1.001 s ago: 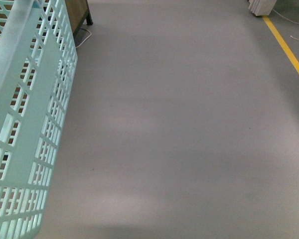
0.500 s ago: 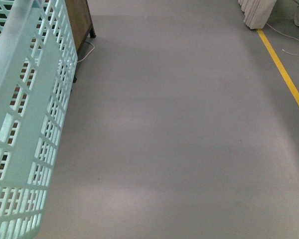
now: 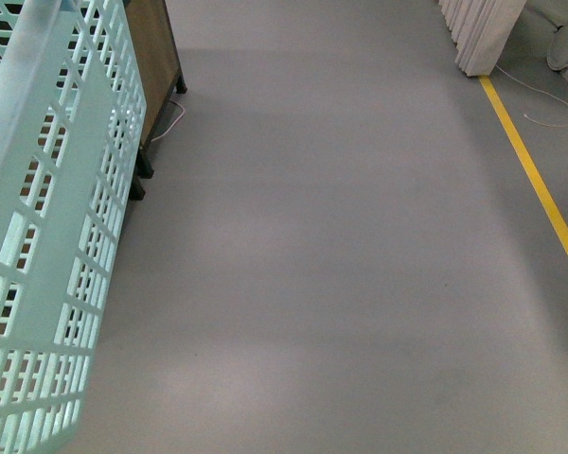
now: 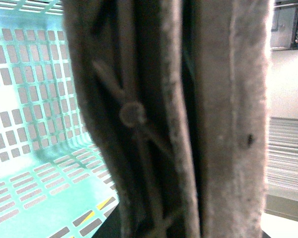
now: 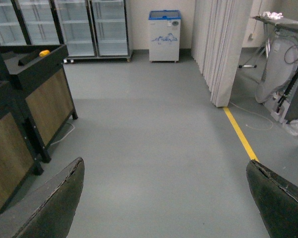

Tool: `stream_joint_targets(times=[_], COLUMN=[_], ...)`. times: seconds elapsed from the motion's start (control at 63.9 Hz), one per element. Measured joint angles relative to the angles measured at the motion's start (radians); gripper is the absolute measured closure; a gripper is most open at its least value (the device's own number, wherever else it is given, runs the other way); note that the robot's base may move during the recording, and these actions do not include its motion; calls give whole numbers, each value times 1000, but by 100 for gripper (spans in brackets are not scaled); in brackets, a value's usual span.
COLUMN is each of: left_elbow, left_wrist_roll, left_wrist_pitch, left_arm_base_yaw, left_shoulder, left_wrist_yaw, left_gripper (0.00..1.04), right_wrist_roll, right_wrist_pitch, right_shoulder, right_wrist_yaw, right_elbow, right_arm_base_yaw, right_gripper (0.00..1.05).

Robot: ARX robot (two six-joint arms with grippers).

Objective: Pick lemon and mango into basket

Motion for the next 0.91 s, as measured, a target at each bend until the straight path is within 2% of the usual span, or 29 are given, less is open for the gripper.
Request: stream_joint_targets(times=[0.907], left_elbow=[0], left_wrist_roll=[-3], left_wrist_pitch=[0], left_arm_base_yaw=[0], left_shoulder=[-1], left_wrist_yaw=[2], left_gripper=[90], right_wrist_roll=[0], right_wrist_pitch=[0], right_shoulder=[0], right_wrist_yaw=[-1], right_elbow=[0], right_arm_base_yaw=[0], right_gripper=[9])
